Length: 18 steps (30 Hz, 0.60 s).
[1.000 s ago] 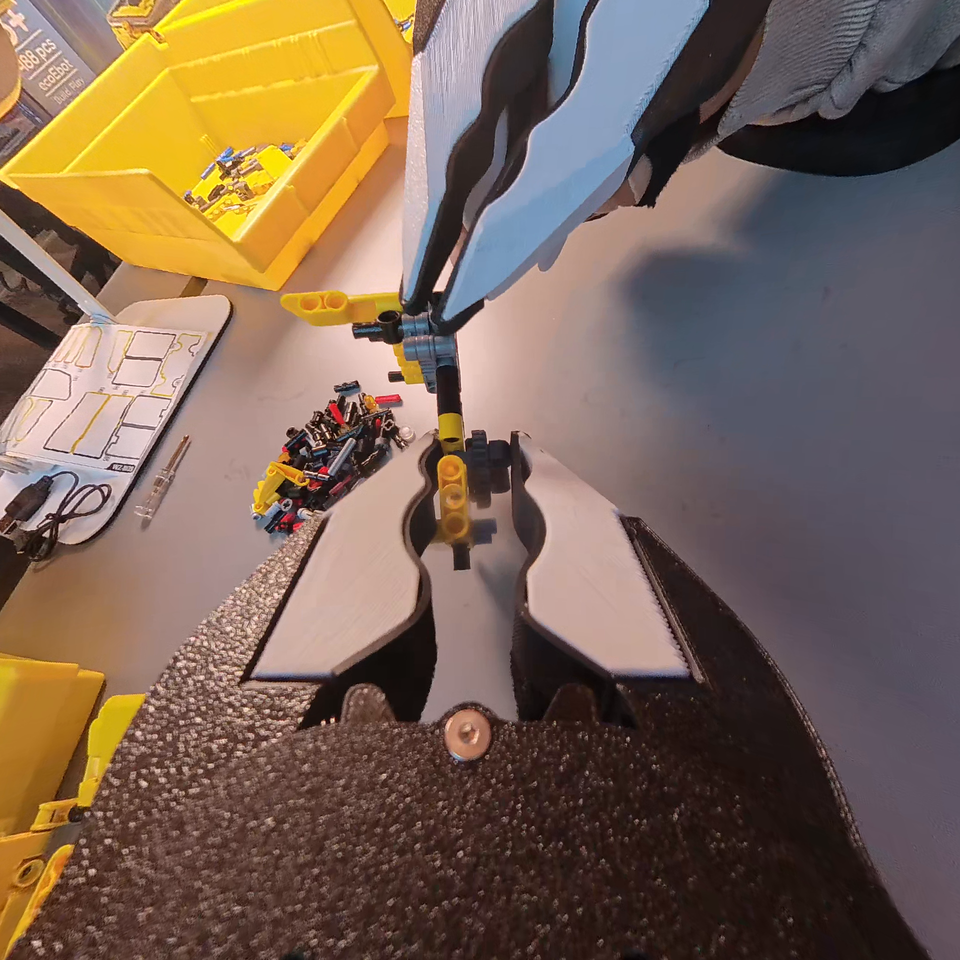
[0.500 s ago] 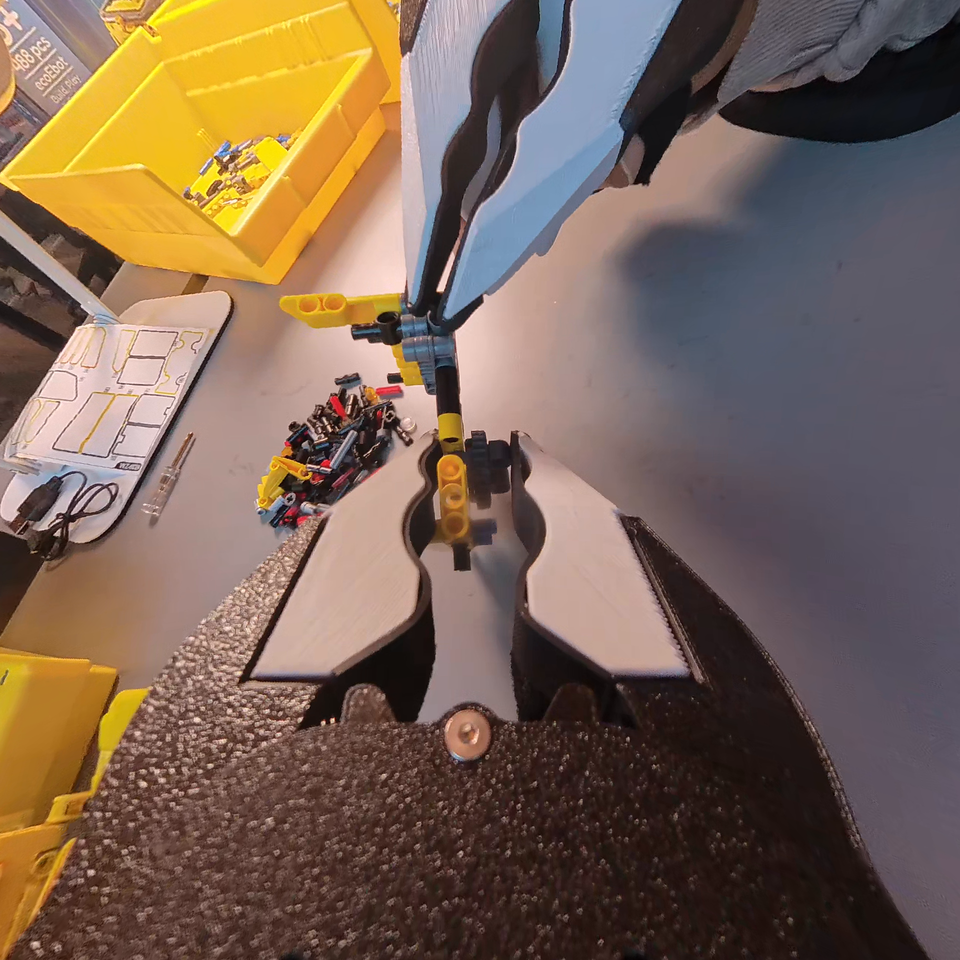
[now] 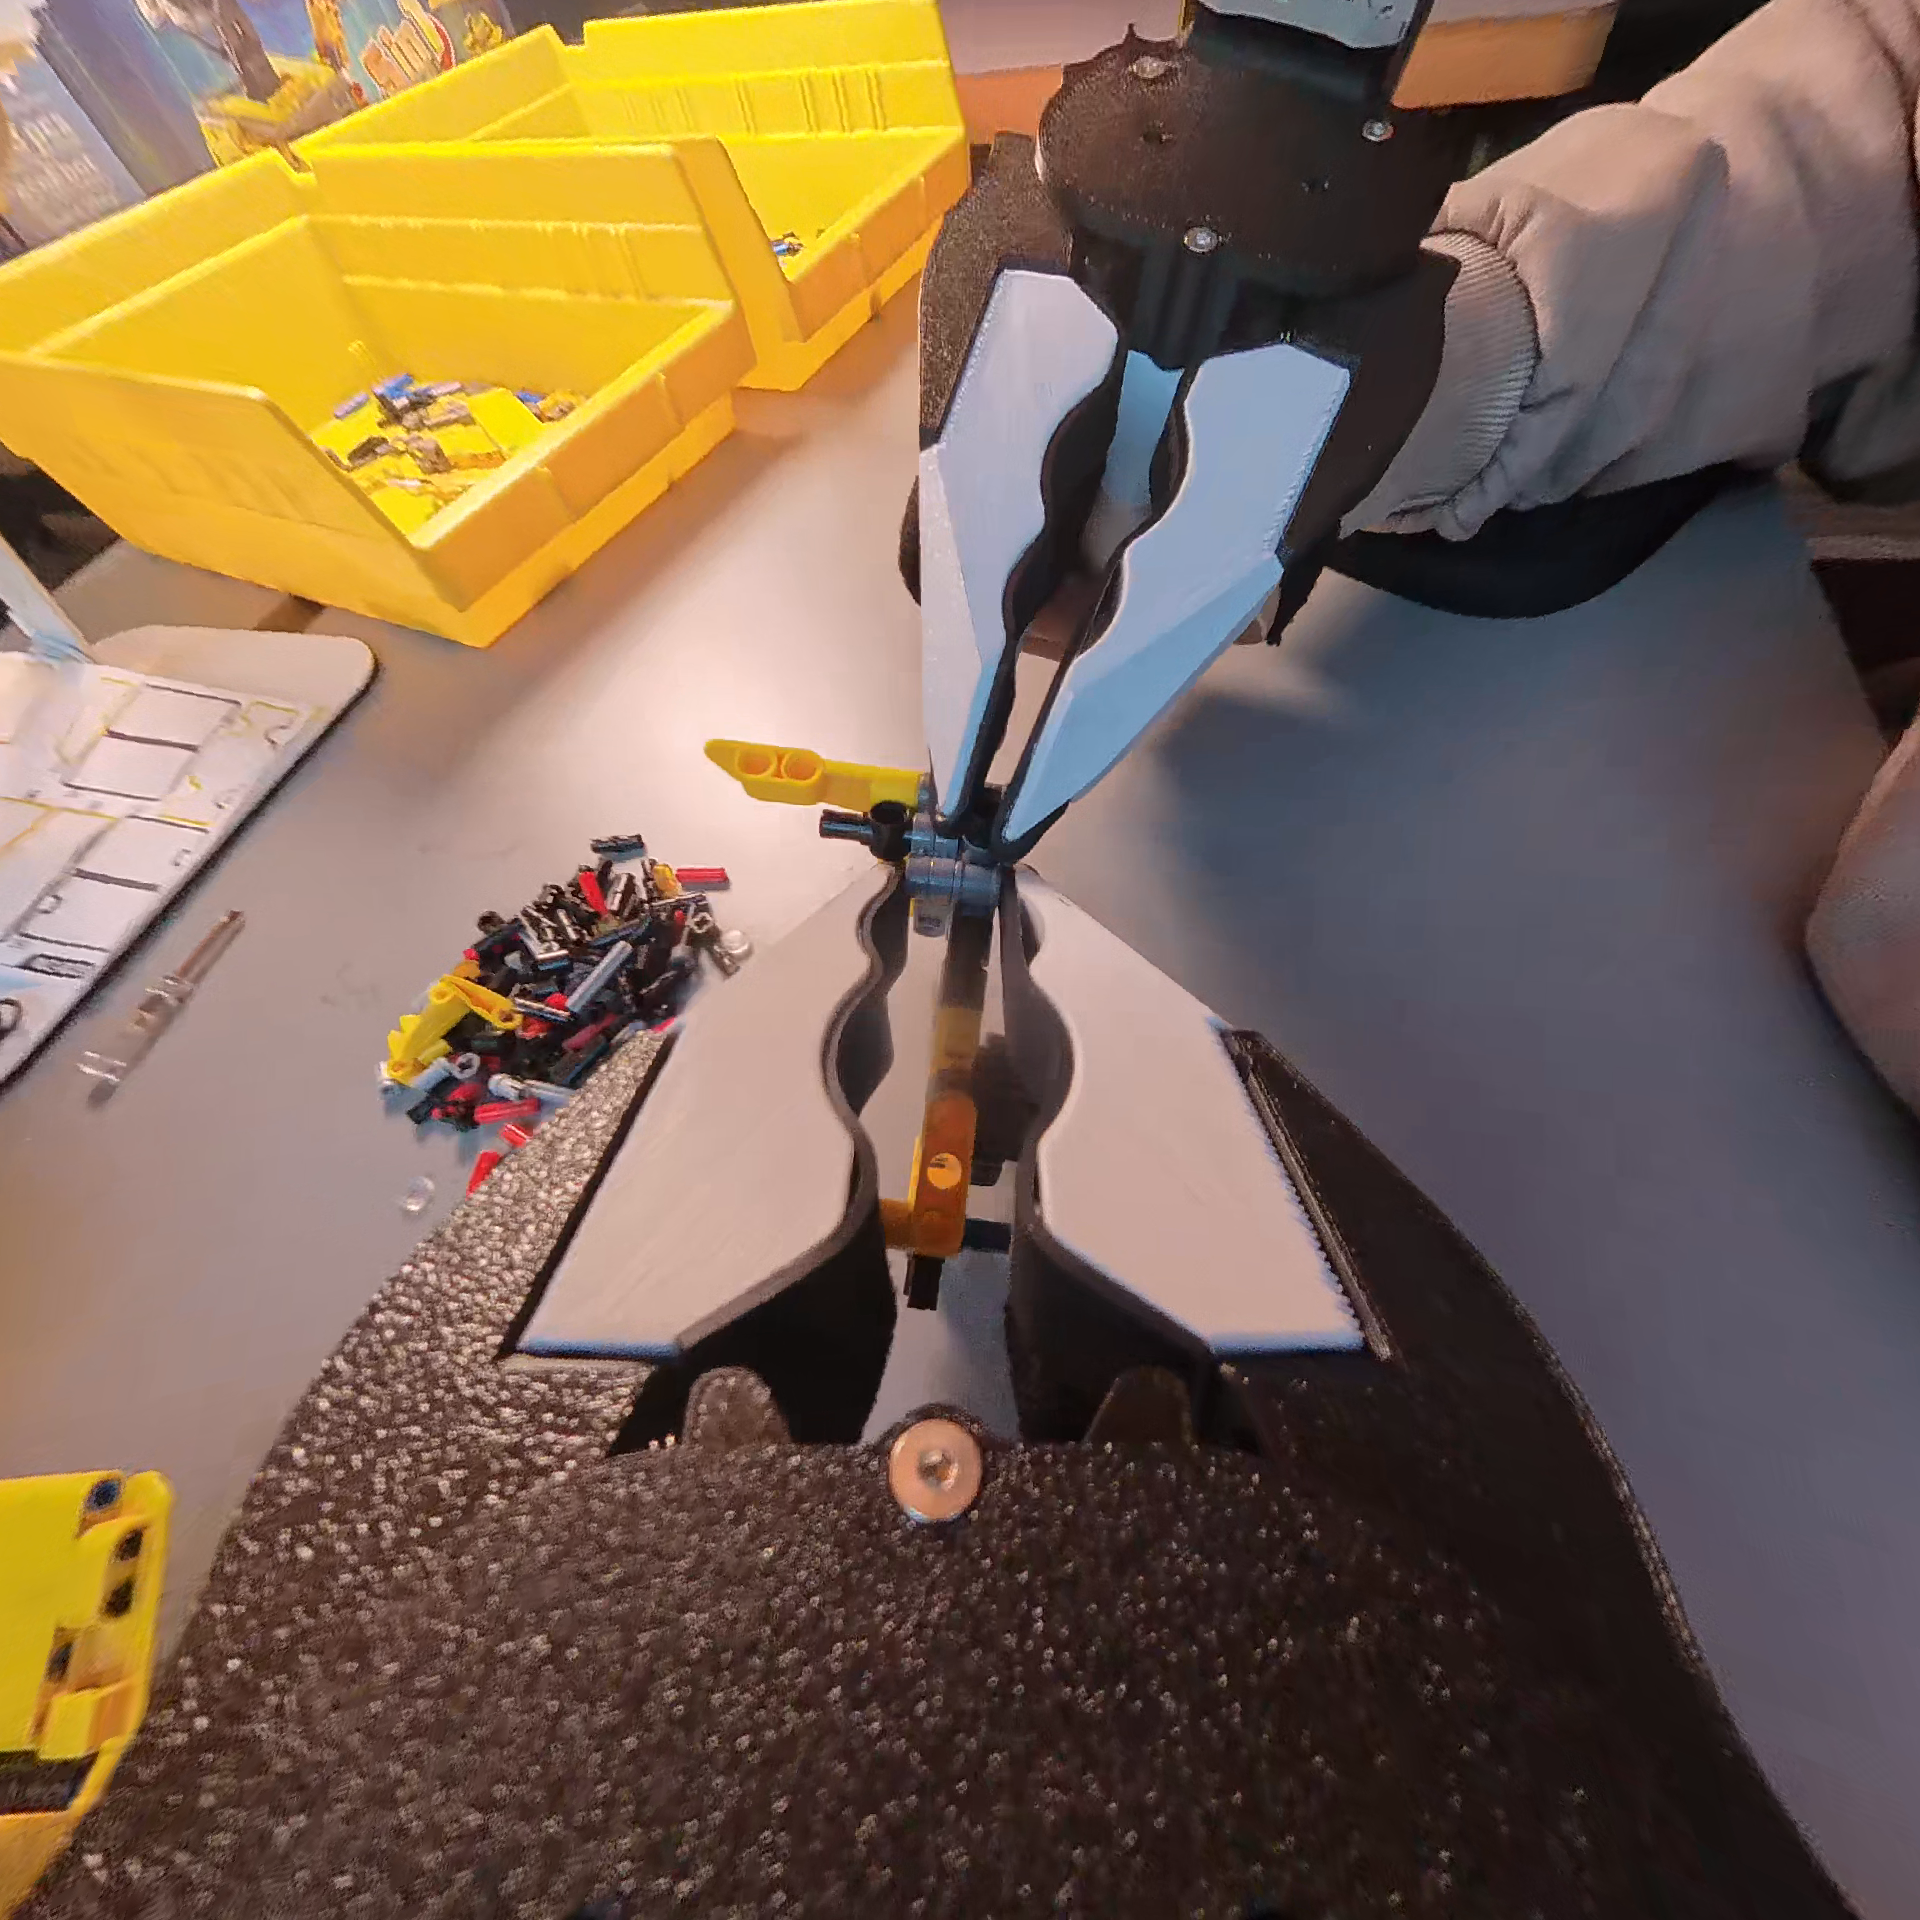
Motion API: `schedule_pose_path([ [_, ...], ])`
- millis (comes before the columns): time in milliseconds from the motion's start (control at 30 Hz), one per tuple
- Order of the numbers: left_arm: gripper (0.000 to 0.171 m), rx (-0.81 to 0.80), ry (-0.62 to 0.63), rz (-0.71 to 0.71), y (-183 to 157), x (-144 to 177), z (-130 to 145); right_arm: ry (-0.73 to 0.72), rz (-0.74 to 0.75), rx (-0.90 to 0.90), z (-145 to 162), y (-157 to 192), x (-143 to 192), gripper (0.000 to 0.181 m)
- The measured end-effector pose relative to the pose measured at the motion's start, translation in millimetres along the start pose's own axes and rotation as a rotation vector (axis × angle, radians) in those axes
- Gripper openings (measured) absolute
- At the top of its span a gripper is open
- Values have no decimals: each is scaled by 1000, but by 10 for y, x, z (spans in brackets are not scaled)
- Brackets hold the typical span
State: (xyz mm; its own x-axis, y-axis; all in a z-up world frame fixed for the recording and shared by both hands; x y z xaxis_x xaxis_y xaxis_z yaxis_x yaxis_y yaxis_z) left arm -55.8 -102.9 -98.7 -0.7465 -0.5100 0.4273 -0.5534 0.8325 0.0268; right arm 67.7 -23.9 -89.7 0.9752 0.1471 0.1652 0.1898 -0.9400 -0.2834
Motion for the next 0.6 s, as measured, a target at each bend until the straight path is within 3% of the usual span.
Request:
schedule_pose_path([
  [333,15,135,-25,102,-26,17,-60,-31,-103,-243,-35,-60,8,1],
  [567,15,194,-37,177,-81,-4,-91,-48,-140,-249,-103,-46,6,1],
  [600,15,183,-26,237,-168,-91,-120,-163,-146,-341,-236,-85,32,0],
])
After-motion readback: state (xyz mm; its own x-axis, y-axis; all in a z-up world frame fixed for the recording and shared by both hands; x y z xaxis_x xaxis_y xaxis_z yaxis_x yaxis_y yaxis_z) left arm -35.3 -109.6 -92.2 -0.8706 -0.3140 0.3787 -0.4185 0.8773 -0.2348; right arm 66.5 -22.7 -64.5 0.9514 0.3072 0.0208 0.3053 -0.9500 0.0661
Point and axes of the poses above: each gripper's, where its closed fingertips meet, x back along the fingers, z out of its underside, y = z × x across the jaws, the point moved 9 cm from there along x, back along the fingers, and after that the axes turned 13 degrees about z, right-handed, at the moved point
